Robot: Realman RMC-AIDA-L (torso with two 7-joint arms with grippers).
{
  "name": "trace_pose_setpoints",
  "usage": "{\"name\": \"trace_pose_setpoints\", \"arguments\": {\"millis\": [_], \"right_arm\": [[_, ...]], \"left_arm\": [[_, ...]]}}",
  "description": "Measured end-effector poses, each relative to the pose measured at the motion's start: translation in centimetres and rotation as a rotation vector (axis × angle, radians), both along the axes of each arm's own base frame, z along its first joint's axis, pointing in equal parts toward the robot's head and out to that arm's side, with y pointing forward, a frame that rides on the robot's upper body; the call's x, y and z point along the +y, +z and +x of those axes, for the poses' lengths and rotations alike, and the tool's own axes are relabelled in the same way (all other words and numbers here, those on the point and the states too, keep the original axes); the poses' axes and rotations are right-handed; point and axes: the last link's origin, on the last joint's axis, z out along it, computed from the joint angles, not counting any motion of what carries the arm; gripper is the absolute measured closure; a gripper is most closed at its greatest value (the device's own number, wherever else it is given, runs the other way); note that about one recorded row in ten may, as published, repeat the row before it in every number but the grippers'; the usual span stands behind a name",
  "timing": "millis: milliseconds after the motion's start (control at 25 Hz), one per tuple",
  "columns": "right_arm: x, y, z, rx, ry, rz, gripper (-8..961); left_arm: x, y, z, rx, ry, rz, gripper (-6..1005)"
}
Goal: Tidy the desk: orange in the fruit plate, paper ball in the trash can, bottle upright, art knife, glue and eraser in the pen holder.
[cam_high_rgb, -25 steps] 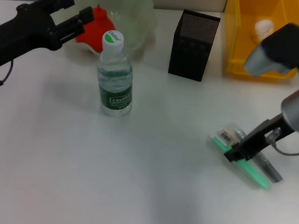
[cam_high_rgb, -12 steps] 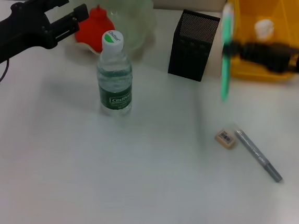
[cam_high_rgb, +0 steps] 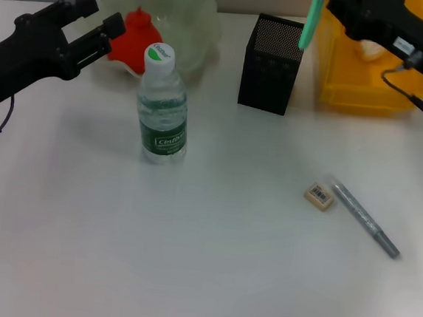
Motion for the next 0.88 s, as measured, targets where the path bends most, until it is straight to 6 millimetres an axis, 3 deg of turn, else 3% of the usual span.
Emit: {"name": "trace_pose_setpoints", "arguments": {"millis": [160, 360, 880], "right_arm": [[1.4, -1.0, -1.0, -0.075, 0.012, 0.04, 763], [2.4, -2.1, -0.9, -0.176, -0.015, 0.052, 759], [2.1, -3.8, -0.6, -0.224, -0.018, 0.041, 748]], "left_arm": [[-0.2, -0.1, -0.4, -0.008, 0.006, 0.003, 388], [-0.9, 0.3, -1.1, -0.037, 0.02, 0.016, 387], [-1.0, 0.4, -1.2, -0.023, 0.011, 0.028, 388]]}}
